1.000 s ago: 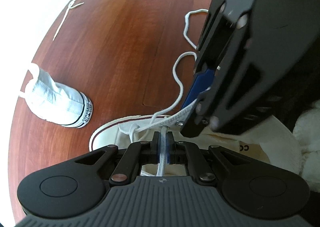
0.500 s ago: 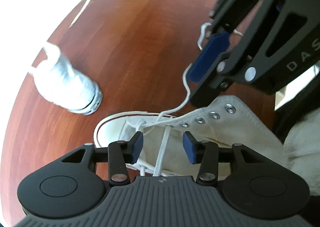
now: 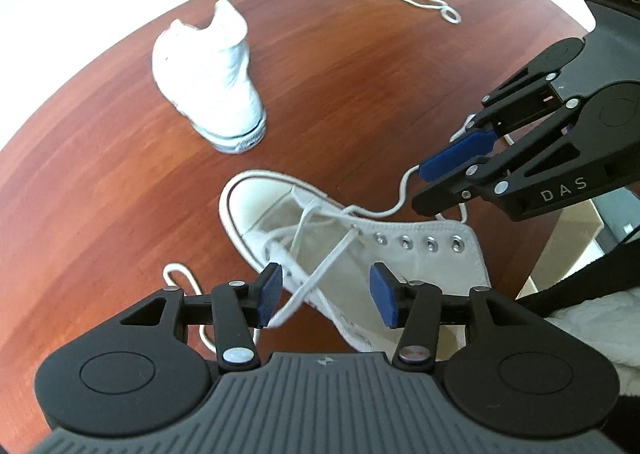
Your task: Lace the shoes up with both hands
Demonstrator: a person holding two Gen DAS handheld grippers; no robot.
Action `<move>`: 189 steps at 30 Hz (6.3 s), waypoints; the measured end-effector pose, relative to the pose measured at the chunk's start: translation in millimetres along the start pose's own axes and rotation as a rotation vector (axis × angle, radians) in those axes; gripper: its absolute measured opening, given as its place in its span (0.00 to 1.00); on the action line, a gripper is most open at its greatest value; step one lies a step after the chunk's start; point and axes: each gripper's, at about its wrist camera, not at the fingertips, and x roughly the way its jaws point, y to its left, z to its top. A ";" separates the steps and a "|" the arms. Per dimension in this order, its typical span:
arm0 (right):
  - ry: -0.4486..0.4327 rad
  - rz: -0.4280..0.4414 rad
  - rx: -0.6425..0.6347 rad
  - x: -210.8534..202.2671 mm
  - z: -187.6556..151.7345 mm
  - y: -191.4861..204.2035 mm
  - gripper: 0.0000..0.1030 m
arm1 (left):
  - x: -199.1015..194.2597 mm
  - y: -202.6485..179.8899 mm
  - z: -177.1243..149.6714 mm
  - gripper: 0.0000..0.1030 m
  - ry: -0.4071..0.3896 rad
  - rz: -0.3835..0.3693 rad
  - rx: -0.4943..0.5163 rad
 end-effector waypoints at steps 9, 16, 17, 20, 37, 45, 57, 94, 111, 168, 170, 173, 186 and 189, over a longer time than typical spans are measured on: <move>0.040 0.013 -0.086 1.0 10.2 2.4 0.24 | 11.2 7.7 -14.2 0.43 0.040 0.017 -0.155; 0.067 0.026 -0.137 2.6 13.7 3.4 0.24 | 23.7 3.2 -21.3 0.41 0.062 0.071 -0.216; 0.070 0.027 -0.145 3.5 13.8 4.1 0.24 | 24.6 3.6 -22.7 0.36 0.062 0.072 -0.223; 0.076 0.026 -0.169 4.9 12.2 7.3 0.24 | 27.8 3.4 -25.1 0.16 0.052 0.065 -0.235; 0.072 0.013 -0.495 27.4 -3.6 34.0 0.23 | 27.9 3.4 -27.8 0.12 0.049 0.230 -0.135; 0.097 0.050 -0.675 46.0 -1.5 39.2 0.15 | 32.3 -2.9 -32.0 0.12 0.069 0.235 -0.121; 0.159 0.090 -0.799 66.4 7.2 50.4 0.07 | 34.0 -1.1 -36.7 0.12 0.077 0.209 -0.138; 0.240 -0.071 -0.582 43.4 -17.4 12.2 0.02 | -32.0 -6.7 -18.5 0.45 -0.108 0.031 -0.122; 0.211 -0.075 -0.570 39.1 -22.5 17.7 0.02 | 9.4 -41.0 1.6 0.45 -0.026 0.074 -0.015; 0.159 -0.001 -0.574 32.9 -16.2 28.0 0.18 | 28.6 -18.6 -21.9 0.10 -0.033 0.042 -0.133; 0.151 0.007 -0.586 36.5 -12.6 31.9 0.13 | 28.9 -18.9 -21.9 0.10 -0.032 0.043 -0.130; 0.147 0.021 -0.614 44.8 -5.4 38.6 0.12 | 29.5 -19.3 -21.6 0.10 -0.031 0.043 -0.125; 0.174 0.027 -0.675 67.0 5.8 51.6 0.02 | 29.1 -17.9 -22.4 0.10 -0.031 0.039 -0.141; 0.183 0.024 -0.662 64.2 4.8 50.1 0.01 | 28.8 -17.2 -23.4 0.10 -0.033 0.037 -0.146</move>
